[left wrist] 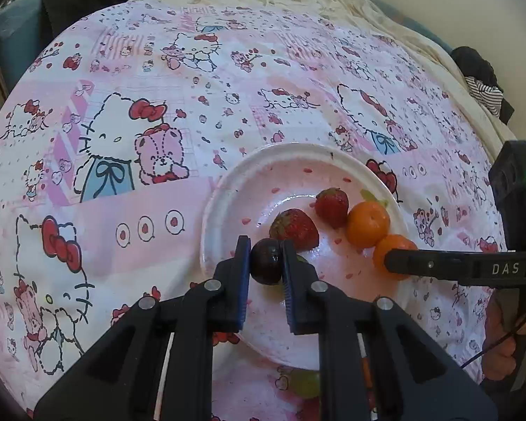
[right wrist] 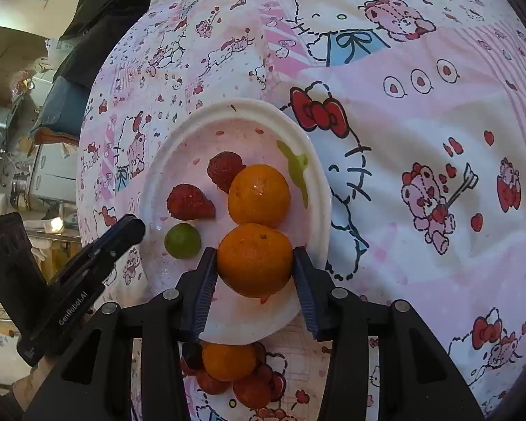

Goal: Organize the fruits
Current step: 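Carry the plum and tangerine over the plate and open both grippers, then lift both open grippers away from the plate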

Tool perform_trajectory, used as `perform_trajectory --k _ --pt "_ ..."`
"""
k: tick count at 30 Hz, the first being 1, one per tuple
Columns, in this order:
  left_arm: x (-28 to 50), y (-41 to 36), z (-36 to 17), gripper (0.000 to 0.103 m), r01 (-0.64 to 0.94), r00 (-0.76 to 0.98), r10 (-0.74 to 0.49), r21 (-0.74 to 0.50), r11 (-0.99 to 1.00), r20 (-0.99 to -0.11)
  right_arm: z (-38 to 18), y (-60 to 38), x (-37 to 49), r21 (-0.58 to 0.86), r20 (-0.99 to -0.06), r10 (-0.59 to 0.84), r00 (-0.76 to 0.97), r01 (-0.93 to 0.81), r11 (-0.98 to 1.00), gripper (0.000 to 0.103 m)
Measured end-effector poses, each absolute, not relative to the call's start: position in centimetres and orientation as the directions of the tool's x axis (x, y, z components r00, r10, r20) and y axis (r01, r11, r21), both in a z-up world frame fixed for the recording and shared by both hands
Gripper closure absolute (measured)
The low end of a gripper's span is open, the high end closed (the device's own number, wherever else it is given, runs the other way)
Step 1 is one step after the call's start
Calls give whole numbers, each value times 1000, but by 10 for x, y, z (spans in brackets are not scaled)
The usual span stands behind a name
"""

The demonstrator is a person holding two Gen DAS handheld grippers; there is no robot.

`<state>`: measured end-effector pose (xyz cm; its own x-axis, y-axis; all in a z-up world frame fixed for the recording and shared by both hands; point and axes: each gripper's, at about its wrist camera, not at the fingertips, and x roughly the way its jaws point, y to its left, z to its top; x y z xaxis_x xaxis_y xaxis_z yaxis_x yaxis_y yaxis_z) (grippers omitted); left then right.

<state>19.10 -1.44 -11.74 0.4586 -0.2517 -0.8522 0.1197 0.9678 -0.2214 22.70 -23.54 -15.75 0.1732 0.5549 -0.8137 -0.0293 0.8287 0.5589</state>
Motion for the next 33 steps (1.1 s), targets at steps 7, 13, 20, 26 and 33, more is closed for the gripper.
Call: perform_trajectory --k 7,13,20,26,33 --pt "190 -13 -118 88 107 450 -262 -239 965 -854 -159 -231 228 558 -815 555 164 -34 829 54" --pt "189 -12 -113 47 102 448 -258 -237 966 -856 -145 -238 229 616 -768 605 210 -20 788 28" --pt "181 -14 -96 29 105 506 -201 -172 980 -838 -124 -247 229 650 -729 633 260 -29 759 27" --pt "173 -10 -89 29 79 519 -179 -161 984 -836 -114 -252 225 650 -722 630 285 -32 759 27" --pt "158 2 -76 29 21 523 -175 -193 981 -834 -104 -256 210 637 -726 615 308 -34 770 24"
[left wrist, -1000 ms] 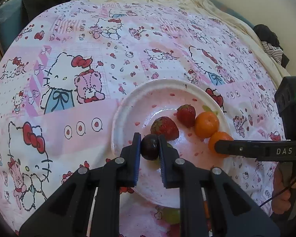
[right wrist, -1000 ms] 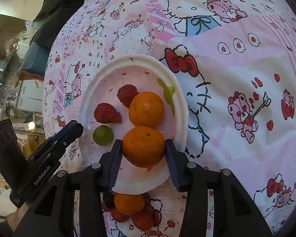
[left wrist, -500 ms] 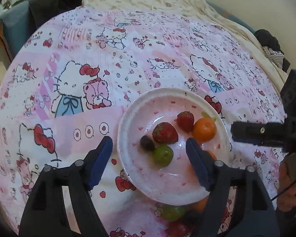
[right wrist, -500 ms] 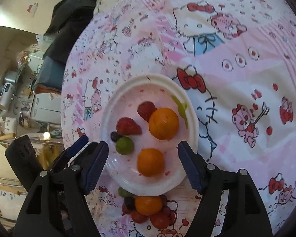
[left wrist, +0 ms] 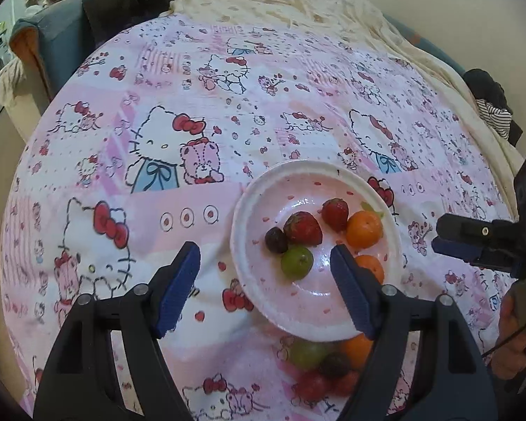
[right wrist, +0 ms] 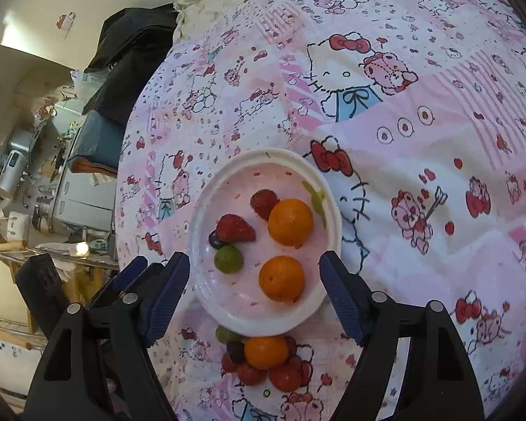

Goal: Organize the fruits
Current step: 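Lift both open grippers away from the plate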

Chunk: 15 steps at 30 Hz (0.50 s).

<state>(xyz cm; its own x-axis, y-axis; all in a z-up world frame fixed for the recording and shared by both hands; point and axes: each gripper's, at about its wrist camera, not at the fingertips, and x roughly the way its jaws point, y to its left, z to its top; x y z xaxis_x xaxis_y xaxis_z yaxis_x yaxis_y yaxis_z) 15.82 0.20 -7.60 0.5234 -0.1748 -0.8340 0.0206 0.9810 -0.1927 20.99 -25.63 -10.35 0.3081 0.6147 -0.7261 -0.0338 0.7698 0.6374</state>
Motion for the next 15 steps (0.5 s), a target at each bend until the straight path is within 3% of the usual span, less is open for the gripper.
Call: perform_trajectory --k 7,15 --pt "133 12 -65 29 -6 513 -151 -180 984 -845 -91 -256 188 594 -747 583 320 -72 801 24" --pt "94 3 -92 29 50 349 -196 -190 980 -916 -91 -270 157 581 -763 559 324 -35 813 24"
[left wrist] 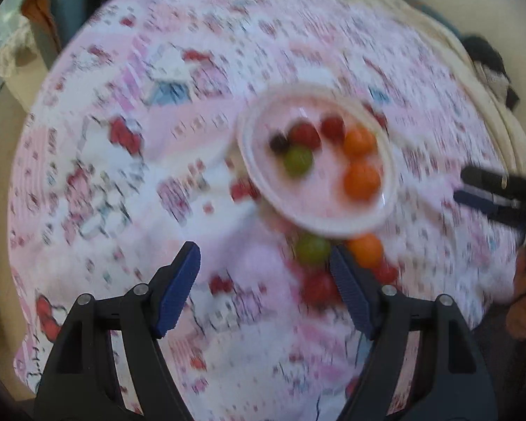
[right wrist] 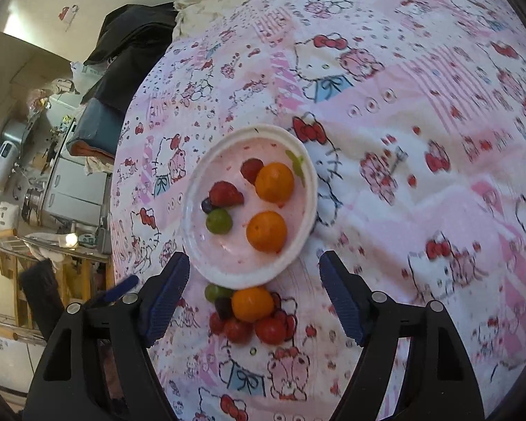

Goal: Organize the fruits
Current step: 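Lift both open grippers away from the plate, then grasp a red cherry tomato with the left gripper while the right gripper grasps another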

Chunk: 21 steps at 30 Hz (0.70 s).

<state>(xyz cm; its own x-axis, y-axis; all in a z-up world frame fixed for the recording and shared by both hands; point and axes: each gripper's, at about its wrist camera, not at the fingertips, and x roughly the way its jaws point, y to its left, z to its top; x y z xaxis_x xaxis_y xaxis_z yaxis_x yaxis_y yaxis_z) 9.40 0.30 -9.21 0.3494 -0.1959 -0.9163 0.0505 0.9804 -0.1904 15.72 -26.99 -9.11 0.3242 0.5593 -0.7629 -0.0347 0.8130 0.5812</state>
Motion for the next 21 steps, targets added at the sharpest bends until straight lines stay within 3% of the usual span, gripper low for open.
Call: perform_trajectory --k 6,8,10,21 --pt "79 -12 -104 30 83 310 -219 -203 976 -925 -94 -274 136 576 -773 551 314 -19 818 24" --pt "77 -17 -111 34 95 289 -214 -194 976 -933 -96 -277 128 575 -775 548 315 -7 818 24" --pt "77 -23 -121 44 117 257 -221 -197 973 -941 -98 -282 121 583 -772 552 315 8 812 24" --pt "81 -61 -146 65 277 230 -159 -92 956 -960 -98 -290 111 558 -785 525 329 7 830 24"
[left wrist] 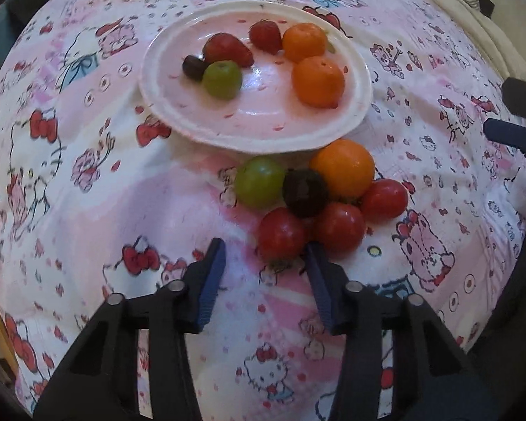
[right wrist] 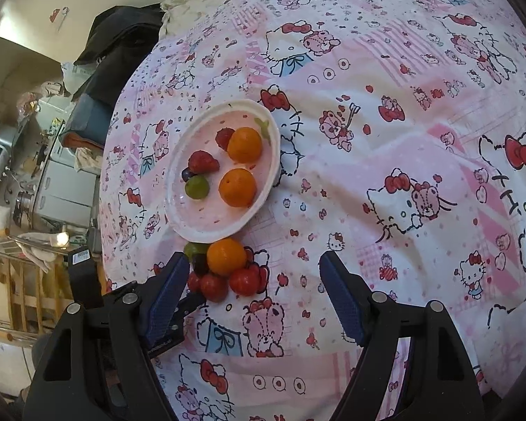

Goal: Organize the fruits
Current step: 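Grasp a red cherry tomato with the left gripper while the right gripper grasps another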

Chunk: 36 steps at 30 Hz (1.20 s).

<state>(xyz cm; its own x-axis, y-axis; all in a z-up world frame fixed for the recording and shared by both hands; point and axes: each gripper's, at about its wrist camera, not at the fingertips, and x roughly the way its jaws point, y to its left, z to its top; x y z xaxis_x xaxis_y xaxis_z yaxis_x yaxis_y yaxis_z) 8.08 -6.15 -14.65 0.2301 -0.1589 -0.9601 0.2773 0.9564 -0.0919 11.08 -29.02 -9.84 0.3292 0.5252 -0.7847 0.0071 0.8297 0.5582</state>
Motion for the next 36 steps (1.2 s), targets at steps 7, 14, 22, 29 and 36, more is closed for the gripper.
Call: perform_trajectory --k 7,14,22,29,36 --pt "90 -67 -152 79 308 231 -194 -117 944 -953 -101 -287 116 563 -784 531 322 6 826 24" --pt "79 -58 -140 79 252 205 -181 -127 959 -962 -107 -283 119 547 -800 521 297 6 837 24" --pt "60 -37 -101 79 188 293 -161 -109 976 -942 -138 -258 120 543 -829 538 154 -15 840 39" --pt "56 -11 -89 79 95 328 -147 -122 988 -933 -153 -223 127 477 -869 486 90 -101 873 57" --pt "62 -10 -88 79 56 325 -167 -157 986 -931 -165 -201 129 392 -909 409 77 -173 904 58"
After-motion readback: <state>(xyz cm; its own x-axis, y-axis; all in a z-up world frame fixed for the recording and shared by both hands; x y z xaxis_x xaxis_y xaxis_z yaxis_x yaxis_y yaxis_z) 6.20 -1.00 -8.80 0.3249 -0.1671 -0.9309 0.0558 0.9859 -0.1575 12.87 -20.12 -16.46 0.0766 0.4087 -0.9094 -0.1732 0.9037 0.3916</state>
